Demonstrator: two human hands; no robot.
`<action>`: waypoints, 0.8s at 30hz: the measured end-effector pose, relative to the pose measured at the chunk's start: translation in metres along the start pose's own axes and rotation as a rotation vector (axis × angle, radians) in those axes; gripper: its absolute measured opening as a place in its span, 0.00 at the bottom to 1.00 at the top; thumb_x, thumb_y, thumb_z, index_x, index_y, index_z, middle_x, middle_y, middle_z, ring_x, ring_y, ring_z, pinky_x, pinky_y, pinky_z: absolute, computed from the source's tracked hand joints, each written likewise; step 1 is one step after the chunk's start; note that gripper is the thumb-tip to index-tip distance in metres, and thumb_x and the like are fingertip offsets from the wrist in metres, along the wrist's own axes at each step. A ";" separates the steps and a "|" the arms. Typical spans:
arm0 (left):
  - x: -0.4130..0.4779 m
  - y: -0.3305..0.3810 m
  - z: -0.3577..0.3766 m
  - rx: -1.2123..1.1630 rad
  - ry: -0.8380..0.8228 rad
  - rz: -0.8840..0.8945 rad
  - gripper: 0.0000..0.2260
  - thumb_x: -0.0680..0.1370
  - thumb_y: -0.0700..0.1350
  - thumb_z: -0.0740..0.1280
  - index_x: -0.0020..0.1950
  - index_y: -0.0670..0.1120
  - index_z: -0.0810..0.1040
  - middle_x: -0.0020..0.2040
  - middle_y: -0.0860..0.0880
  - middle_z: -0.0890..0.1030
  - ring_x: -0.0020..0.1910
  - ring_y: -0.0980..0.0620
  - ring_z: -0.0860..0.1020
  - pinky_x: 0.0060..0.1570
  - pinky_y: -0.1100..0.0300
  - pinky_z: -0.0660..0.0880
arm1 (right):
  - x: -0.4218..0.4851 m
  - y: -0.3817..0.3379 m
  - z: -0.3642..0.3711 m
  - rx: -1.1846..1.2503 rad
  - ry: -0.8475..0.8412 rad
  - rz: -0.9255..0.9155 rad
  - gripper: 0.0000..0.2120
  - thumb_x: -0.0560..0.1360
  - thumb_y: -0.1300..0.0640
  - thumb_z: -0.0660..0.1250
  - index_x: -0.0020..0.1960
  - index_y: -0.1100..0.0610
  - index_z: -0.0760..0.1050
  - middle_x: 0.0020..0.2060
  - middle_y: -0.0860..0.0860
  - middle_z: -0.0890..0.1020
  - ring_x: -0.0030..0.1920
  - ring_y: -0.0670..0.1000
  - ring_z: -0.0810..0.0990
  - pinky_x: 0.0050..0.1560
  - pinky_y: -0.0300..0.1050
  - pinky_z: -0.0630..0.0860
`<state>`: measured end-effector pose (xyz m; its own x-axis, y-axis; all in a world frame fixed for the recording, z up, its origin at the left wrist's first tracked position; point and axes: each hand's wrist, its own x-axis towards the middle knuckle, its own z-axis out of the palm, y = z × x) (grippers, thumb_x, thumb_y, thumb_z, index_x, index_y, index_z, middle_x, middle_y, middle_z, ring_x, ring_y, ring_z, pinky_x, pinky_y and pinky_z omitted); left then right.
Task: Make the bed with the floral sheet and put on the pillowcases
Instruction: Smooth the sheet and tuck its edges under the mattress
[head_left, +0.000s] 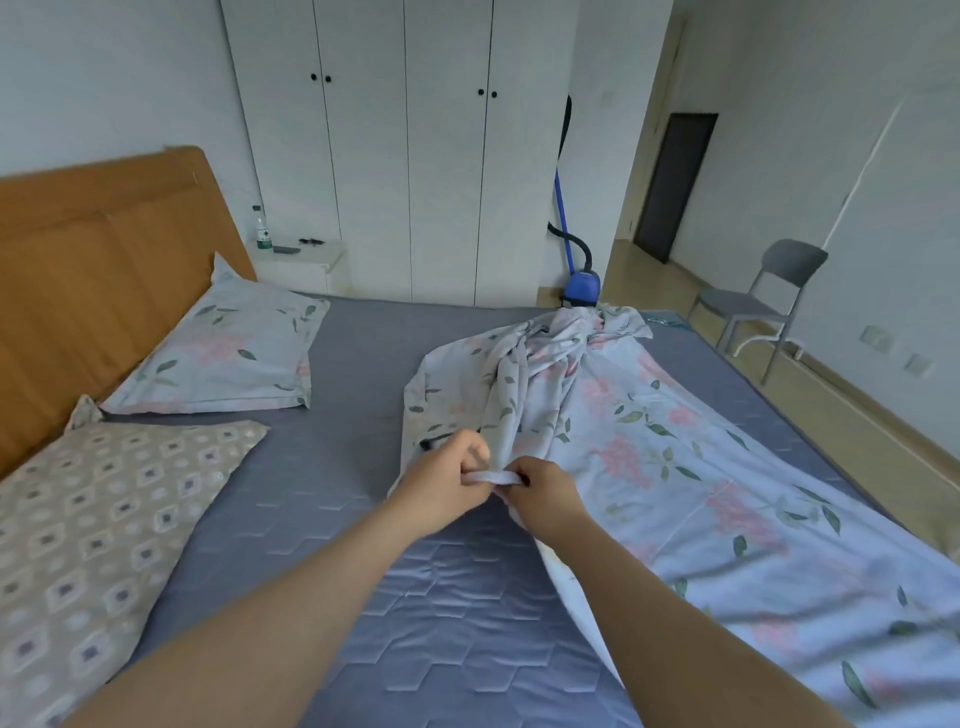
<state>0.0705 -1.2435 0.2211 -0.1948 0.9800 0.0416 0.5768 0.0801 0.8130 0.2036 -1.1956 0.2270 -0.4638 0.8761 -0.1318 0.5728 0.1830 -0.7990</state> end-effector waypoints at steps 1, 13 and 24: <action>-0.001 0.000 0.000 0.032 -0.017 0.026 0.15 0.73 0.39 0.68 0.46 0.59 0.68 0.40 0.58 0.74 0.41 0.53 0.73 0.39 0.66 0.69 | -0.001 0.002 -0.001 0.069 0.004 0.023 0.11 0.76 0.61 0.63 0.36 0.54 0.69 0.30 0.49 0.72 0.37 0.52 0.71 0.35 0.40 0.66; 0.022 0.013 0.012 0.012 0.229 -0.301 0.10 0.82 0.43 0.53 0.56 0.42 0.73 0.57 0.39 0.77 0.54 0.41 0.75 0.52 0.52 0.72 | -0.023 0.005 -0.062 0.469 0.116 0.129 0.15 0.75 0.66 0.58 0.31 0.59 0.67 0.27 0.54 0.69 0.29 0.51 0.67 0.29 0.40 0.64; -0.011 0.066 -0.001 -0.360 0.033 0.015 0.10 0.77 0.38 0.65 0.39 0.52 0.76 0.35 0.53 0.75 0.36 0.58 0.72 0.39 0.68 0.69 | -0.022 -0.020 -0.034 0.202 0.132 -0.063 0.04 0.78 0.67 0.57 0.47 0.63 0.71 0.39 0.56 0.74 0.37 0.50 0.71 0.36 0.34 0.68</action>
<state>0.1100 -1.2495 0.2747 -0.2176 0.9736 0.0693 0.2646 -0.0095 0.9643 0.2254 -1.2033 0.2655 -0.3942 0.9190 -0.0109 0.3926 0.1577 -0.9061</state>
